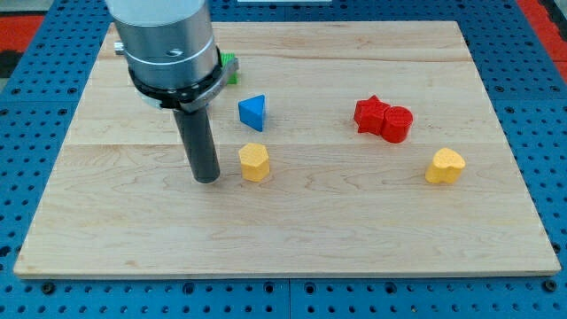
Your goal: Move the yellow hexagon to the right
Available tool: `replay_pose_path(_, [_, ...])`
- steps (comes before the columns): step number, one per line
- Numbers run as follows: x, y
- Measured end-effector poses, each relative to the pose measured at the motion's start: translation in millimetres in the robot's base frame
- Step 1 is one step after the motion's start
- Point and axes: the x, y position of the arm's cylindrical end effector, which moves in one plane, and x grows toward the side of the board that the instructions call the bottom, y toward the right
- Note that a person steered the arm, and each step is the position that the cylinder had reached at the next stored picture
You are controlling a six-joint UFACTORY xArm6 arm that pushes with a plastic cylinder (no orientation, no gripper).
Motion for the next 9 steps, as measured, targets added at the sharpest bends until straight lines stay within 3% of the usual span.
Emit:
replay_pose_path(3, [-16, 18])
replay_pose_path(7, [-22, 149])
replay_pose_path(9, [11, 136])
